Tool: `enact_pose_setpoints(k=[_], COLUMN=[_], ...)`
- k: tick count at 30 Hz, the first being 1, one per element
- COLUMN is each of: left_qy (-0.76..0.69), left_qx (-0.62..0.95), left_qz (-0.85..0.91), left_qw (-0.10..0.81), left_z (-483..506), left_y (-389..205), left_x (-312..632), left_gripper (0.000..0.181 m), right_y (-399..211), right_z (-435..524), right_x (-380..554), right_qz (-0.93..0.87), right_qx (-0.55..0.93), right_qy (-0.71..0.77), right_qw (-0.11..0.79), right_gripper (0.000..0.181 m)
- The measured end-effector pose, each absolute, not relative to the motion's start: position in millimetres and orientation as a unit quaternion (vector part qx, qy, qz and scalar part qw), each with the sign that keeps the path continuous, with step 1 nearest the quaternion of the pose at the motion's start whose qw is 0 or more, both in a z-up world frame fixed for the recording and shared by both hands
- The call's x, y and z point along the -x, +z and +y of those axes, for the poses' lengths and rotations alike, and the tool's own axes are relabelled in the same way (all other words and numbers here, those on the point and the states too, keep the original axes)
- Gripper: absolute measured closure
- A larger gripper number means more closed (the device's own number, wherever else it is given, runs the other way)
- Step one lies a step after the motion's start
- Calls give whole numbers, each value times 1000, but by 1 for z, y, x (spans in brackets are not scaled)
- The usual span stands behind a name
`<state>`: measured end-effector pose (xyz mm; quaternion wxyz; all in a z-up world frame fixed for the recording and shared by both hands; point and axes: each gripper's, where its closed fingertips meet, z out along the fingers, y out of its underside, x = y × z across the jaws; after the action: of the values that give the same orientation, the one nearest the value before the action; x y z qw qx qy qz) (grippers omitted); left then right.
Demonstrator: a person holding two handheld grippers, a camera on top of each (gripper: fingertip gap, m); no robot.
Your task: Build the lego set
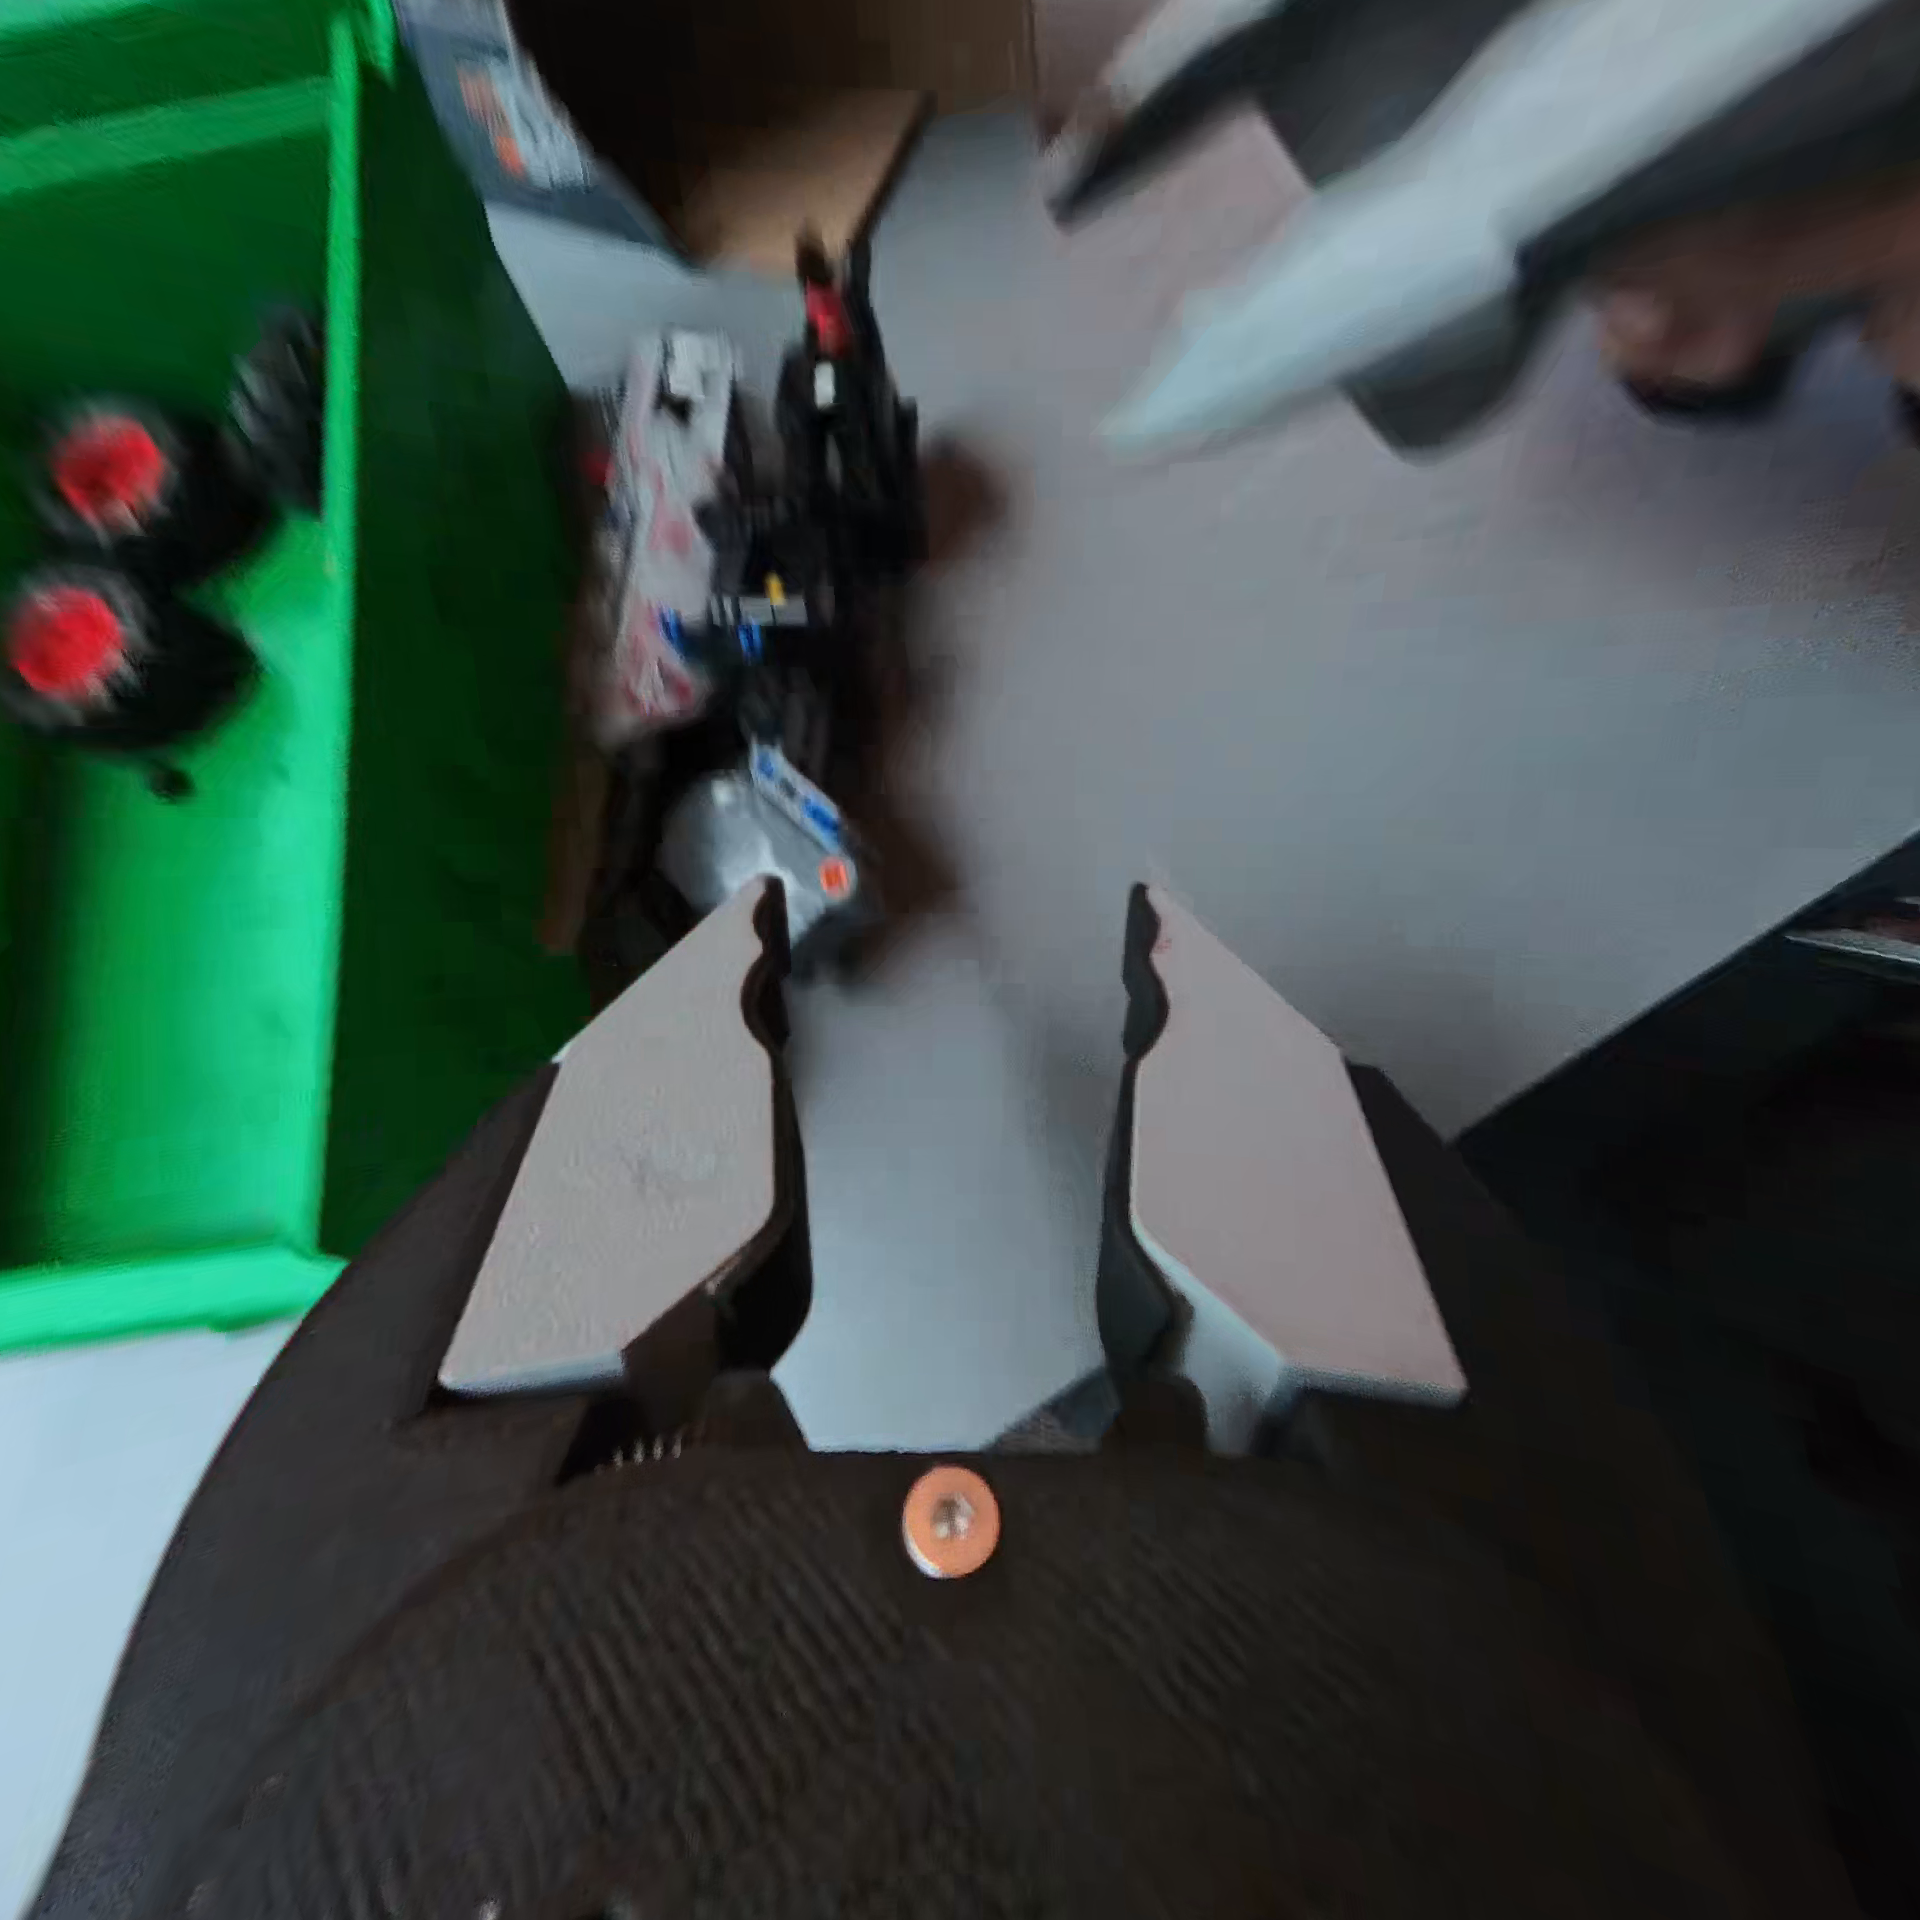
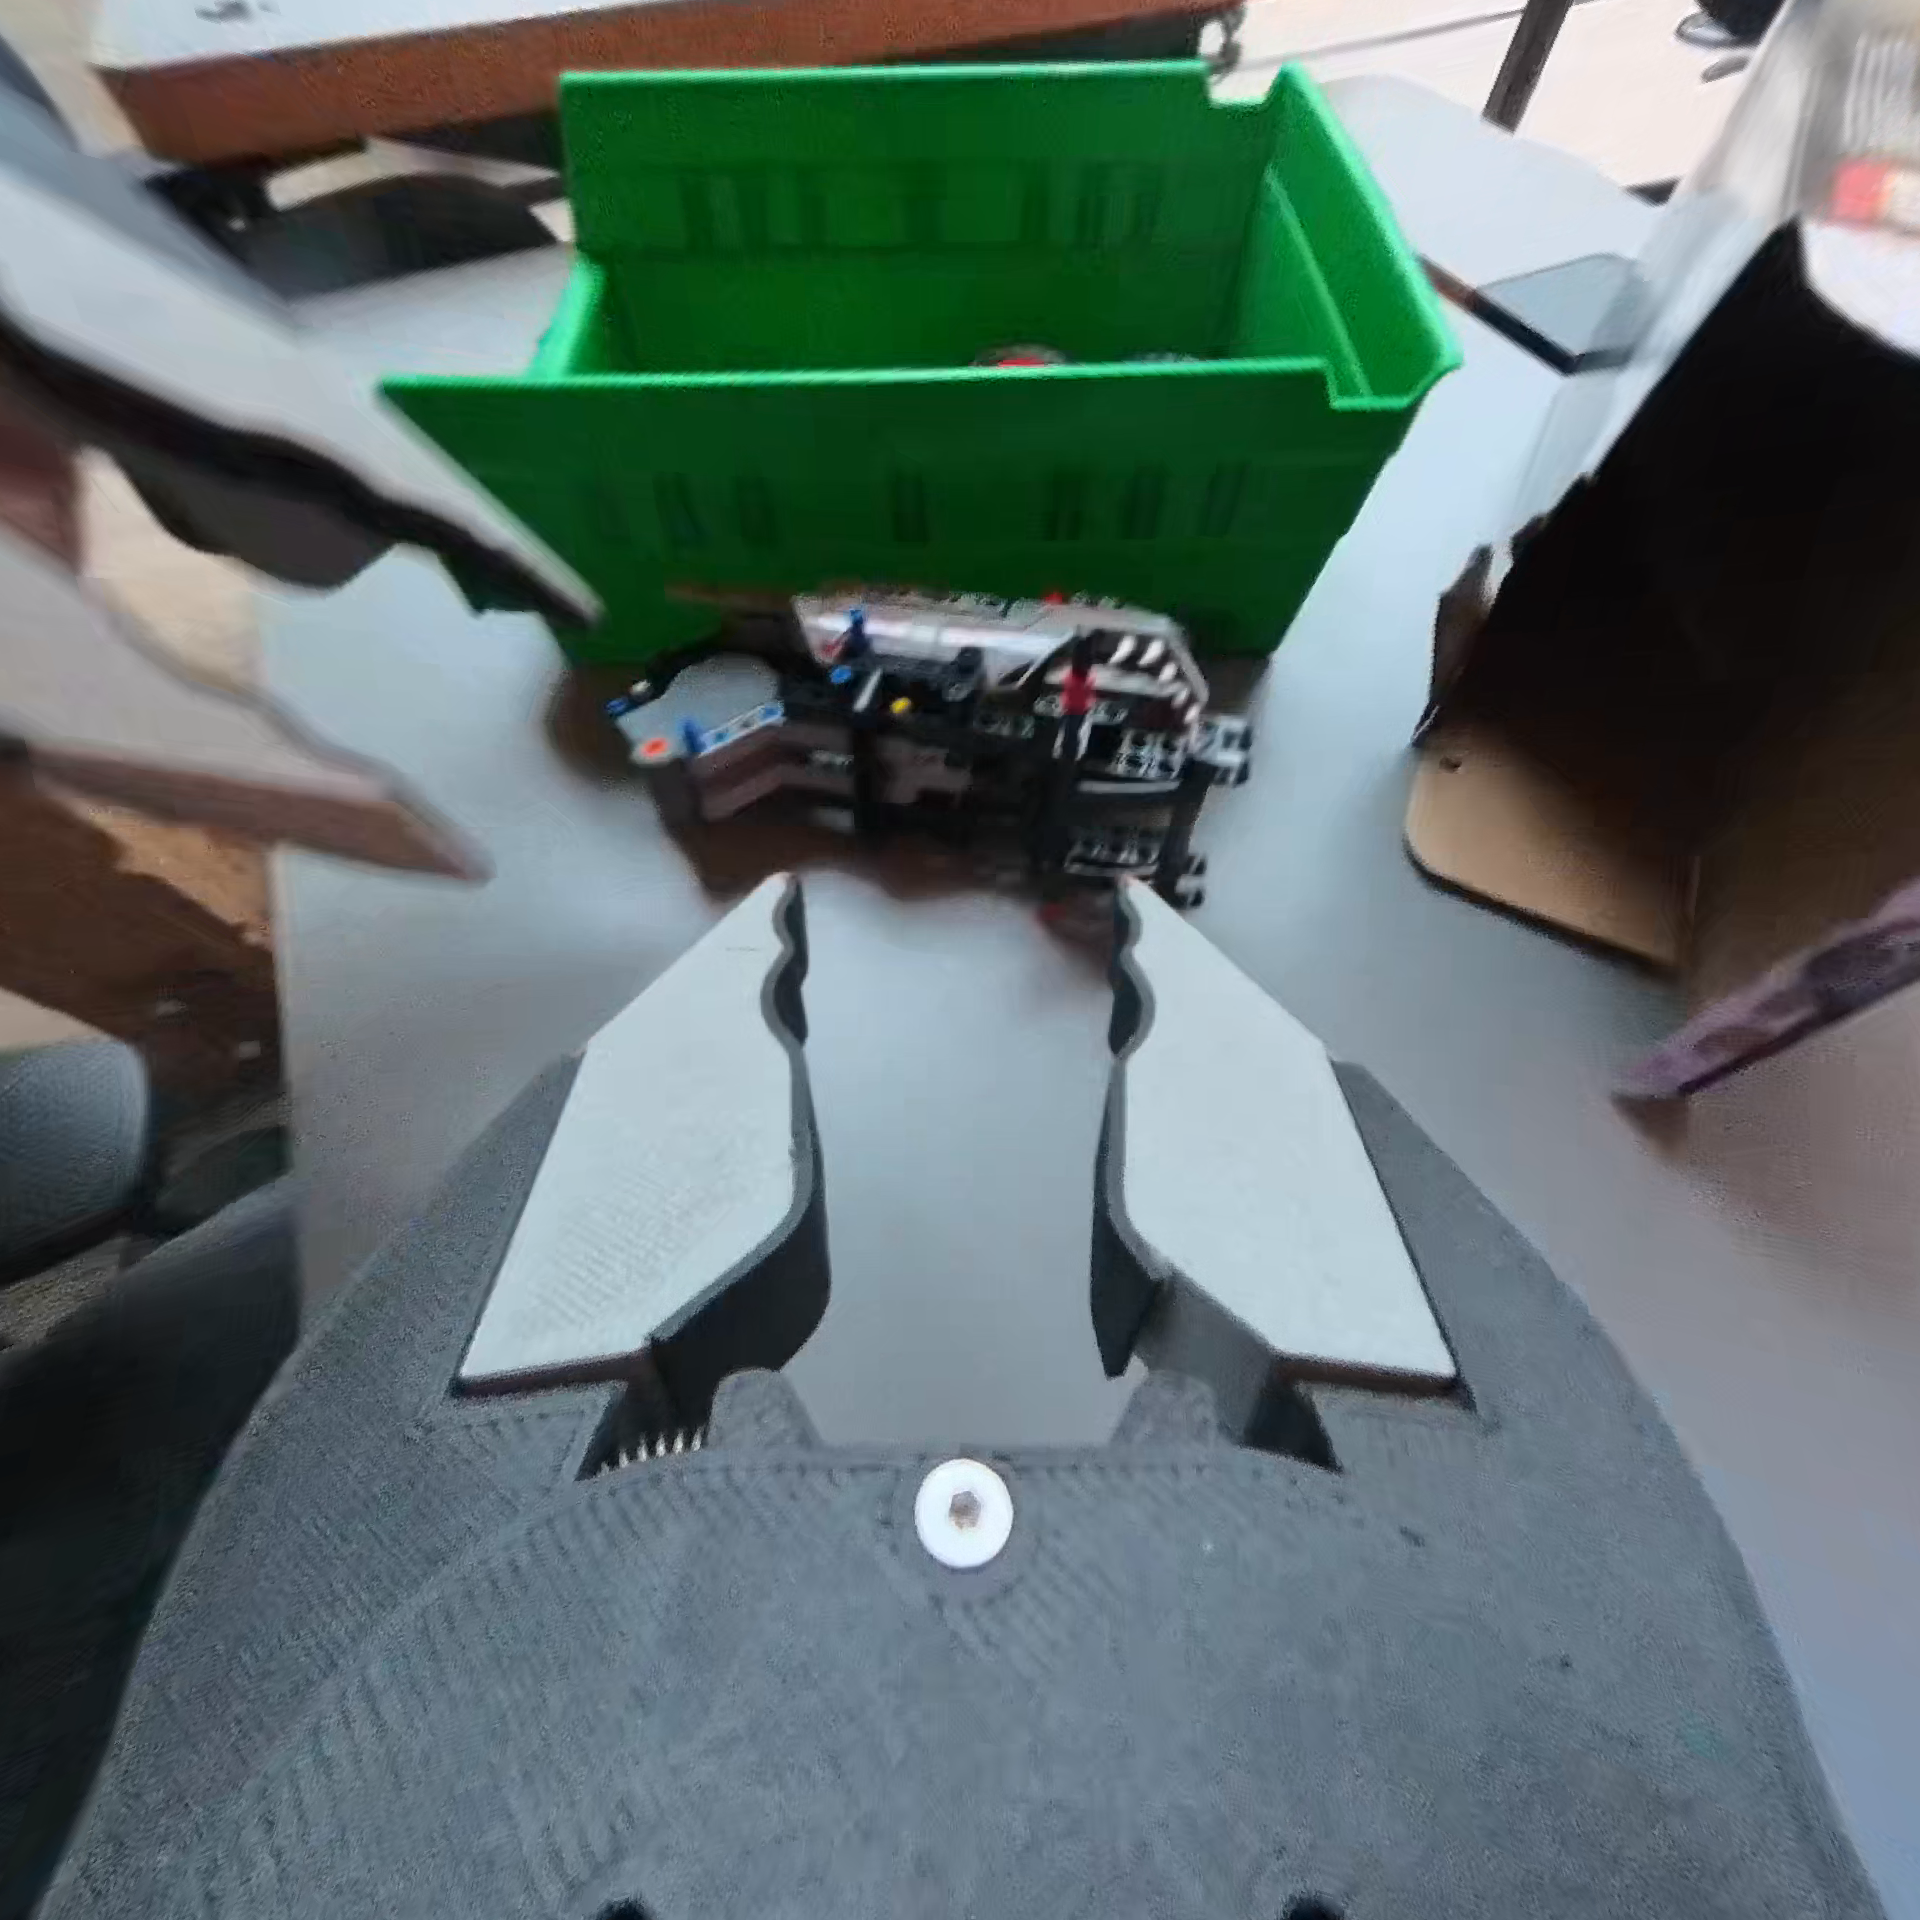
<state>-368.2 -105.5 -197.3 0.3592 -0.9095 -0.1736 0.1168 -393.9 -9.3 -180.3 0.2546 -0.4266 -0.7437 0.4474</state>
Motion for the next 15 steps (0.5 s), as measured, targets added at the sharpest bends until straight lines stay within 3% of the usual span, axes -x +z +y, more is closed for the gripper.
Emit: enact_pose_setpoints(k=[3,5,8,13,15], left_qy=[62,40,34,-6,20], left_qx=[907,901,883,853,856], left_qz=[-222,-247,-267,-278,-265], left_qw=[353,354,386,442,443], left_z=[-128,-138,-142,-129,-129], left_y=[-236,-252,-257,-248,-239], left_x=[356,354,358,363,367], left_gripper=[113,113,120,113,122], right_y=[-188,-206,-209,-205,-204], right_z=[-16,-20,-21,-7,5], right_x=[444,457,454,418,400], right_qz=[-761,-799,-815,-790,-780], right_qx=[420,406,381,315,307], right_qy=[416,370,358,414,438], right_qw=[268,246,251,324,325], right_gripper=[130,159,162,164,164])
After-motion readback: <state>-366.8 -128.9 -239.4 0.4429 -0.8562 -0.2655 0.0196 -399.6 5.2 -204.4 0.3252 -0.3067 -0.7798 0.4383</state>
